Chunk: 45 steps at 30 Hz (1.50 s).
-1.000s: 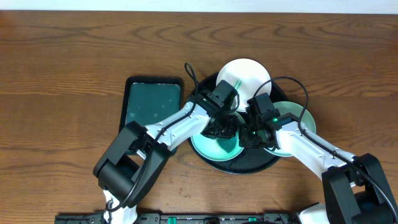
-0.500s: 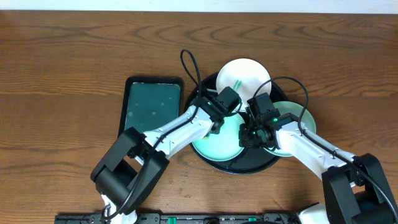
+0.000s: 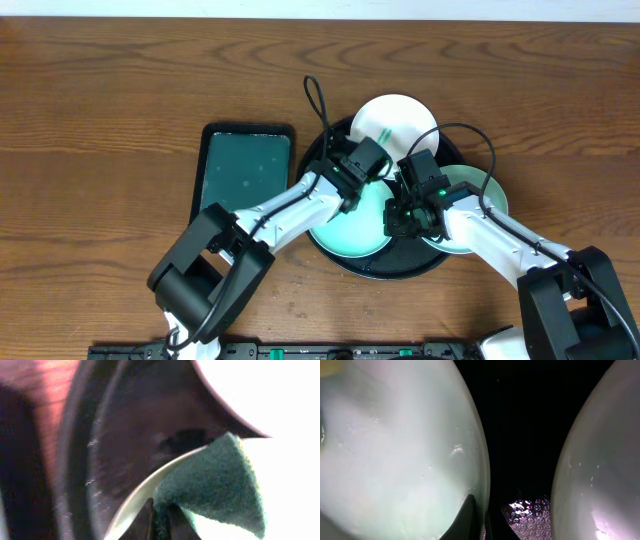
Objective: Clean dirty plates on tray and stack at the side
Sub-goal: 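Scrub the plate surface with the sponge while the right gripper holds it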
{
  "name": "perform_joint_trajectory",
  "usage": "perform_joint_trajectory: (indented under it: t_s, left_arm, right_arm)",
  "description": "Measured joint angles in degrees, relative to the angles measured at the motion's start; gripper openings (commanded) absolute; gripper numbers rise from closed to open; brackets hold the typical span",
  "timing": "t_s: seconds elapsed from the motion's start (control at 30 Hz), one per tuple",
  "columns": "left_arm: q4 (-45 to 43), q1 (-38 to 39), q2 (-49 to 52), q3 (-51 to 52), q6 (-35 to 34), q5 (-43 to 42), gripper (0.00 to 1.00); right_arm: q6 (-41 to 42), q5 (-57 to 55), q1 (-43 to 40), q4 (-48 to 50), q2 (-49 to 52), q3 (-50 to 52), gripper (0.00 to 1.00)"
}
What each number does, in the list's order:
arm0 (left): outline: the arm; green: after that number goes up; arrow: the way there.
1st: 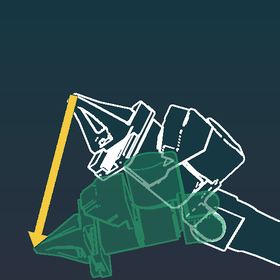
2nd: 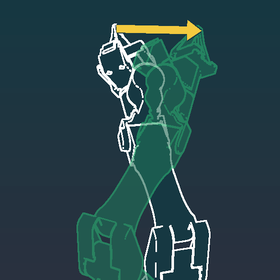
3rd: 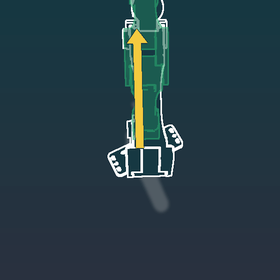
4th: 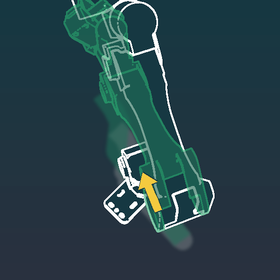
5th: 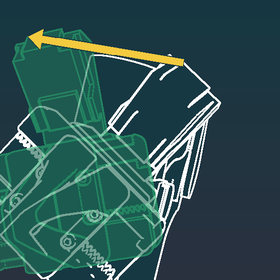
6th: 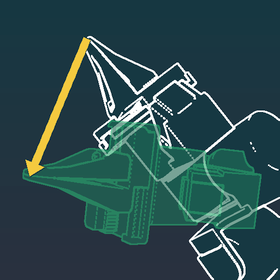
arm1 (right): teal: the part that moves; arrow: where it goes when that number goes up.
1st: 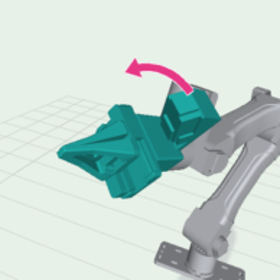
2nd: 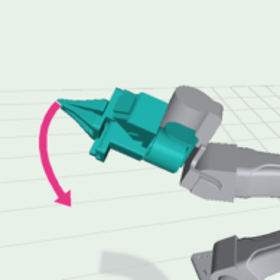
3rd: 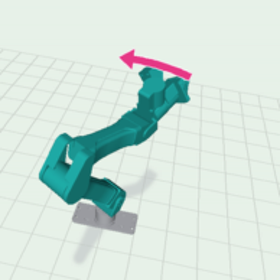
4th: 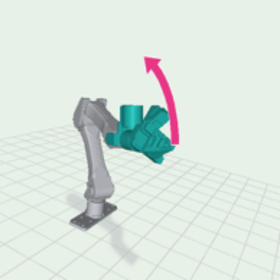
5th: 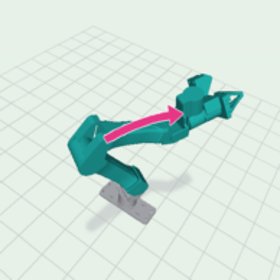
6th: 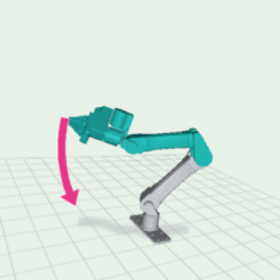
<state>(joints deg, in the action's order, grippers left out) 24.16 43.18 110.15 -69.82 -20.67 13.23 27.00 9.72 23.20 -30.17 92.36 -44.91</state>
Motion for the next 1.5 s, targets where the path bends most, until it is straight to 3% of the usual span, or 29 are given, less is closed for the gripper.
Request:
perform_joint_trajectory:
  t_s: [0.3, 0.5, 0.63, 0.93, 1.13, 1.37, 1.5]
  left_arm:
    - [-9.9, -1.5, 0.4, 0.1, 0.1, -23.4, 0.07]
    - [-10.7, -1.4, 0.4, 0.1, 1.3, -29.0, 0.08]
    - [-9.9, -0.9, 0.4, 0.1, 2.1, -24.3, 0.07]
    - [-5.6, 0.3, 0.4, -0.2, 4.6, 0.2, 0.07]
    - [-3.1, 1.5, 0.4, -0.2, 7.1, 11.6, 0.07]
    - [6.4, 1.4, 0.3, -0.3, 5.4, 18.6, 0.07]
    - [11.7, 0.9, -1.9, -0.3, 2.1, 16.5, 0.07]
  right_arm:
    - [0.0, 0.0, 0.0, 0.0, 0.0, 0.0, 0.01]
    - [0.0, 0.0, 0.0, 0.0, 0.0, 0.0, 0.01]
    - [0.0, 0.0, 0.0, 0.0, 0.0, 0.0, 0.01]
    - [0.0, -0.1, 0.0, 0.0, 0.0, 0.0, 0.01]
    - [0.0, -0.1, 0.0, 0.0, 0.0, 0.0, 0.01]
    - [0.0, -0.1, 0.0, 0.0, 0.0, 0.0, 0.01]
    - [0.0, -0.1, 0.0, 0.0, 0.0, 0.0, 0.01]
